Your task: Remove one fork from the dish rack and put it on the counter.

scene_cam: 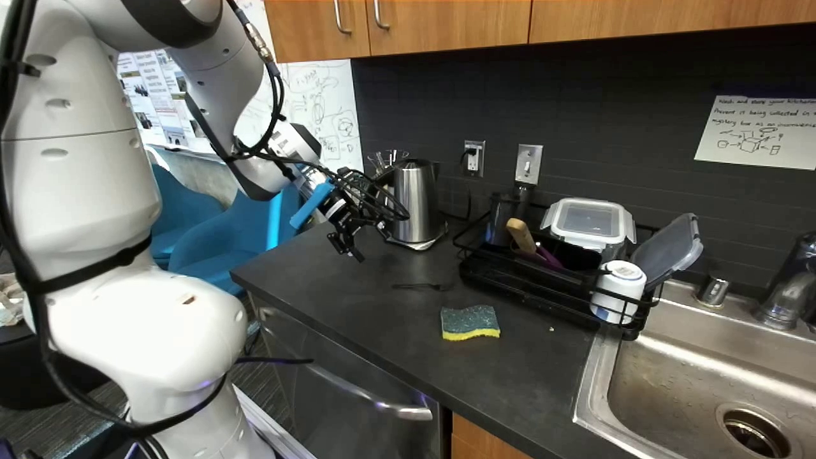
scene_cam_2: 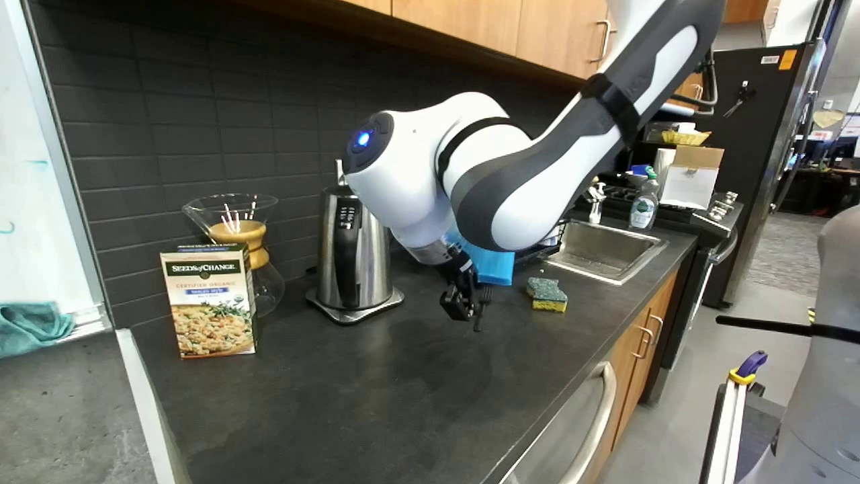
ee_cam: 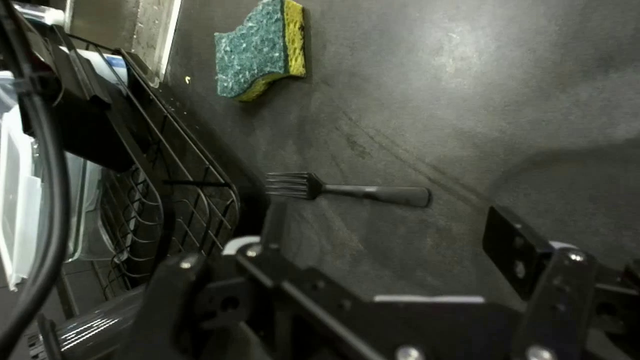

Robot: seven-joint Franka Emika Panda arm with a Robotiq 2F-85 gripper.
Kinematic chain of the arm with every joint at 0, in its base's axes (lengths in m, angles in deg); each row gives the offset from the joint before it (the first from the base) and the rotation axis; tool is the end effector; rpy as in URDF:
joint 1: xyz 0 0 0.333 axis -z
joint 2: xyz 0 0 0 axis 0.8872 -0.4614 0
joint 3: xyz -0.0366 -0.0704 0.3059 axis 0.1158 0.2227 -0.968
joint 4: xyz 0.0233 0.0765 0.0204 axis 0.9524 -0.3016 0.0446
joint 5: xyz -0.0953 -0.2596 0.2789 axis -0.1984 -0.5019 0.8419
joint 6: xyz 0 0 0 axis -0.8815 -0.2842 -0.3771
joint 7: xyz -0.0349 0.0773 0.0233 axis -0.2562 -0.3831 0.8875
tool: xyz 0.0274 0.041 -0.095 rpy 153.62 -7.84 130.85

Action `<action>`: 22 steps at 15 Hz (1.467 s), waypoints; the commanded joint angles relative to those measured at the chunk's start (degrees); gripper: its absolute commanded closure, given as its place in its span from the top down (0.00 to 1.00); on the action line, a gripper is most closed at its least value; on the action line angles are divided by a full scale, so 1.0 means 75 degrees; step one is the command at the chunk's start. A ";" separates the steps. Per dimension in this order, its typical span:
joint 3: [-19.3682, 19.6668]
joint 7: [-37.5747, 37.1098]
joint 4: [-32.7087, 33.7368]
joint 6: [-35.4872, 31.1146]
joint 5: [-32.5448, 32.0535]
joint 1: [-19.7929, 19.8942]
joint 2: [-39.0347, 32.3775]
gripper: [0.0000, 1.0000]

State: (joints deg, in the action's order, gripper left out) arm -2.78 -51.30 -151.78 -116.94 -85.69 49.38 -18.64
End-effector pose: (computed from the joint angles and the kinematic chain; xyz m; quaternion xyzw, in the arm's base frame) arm 0.4421 0.1591 0.2932 0.9063 0.1588 -0.0366 0.3900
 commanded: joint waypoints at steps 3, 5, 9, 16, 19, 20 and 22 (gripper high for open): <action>0.0110 0.0554 0.0039 0.0038 0.1228 0.0103 0.0914 1.00; 0.0156 0.0629 0.0028 0.0073 0.1518 0.0169 0.1218 1.00; 0.0290 0.0721 -0.0101 0.0185 0.2045 0.0394 0.1878 1.00; 0.0616 0.0888 -0.0482 0.0128 0.2709 0.0964 0.2972 1.00; 0.0775 0.1018 -0.0711 0.0144 0.2928 0.1200 0.3467 1.00; 0.0828 0.1058 -0.0780 0.0147 0.2982 0.1277 0.3608 1.00; 0.0938 0.1138 -0.0912 0.0153 0.3086 0.1428 0.3867 1.00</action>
State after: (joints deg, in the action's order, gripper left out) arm 3.36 -44.94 -156.13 -115.77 -64.69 58.52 5.92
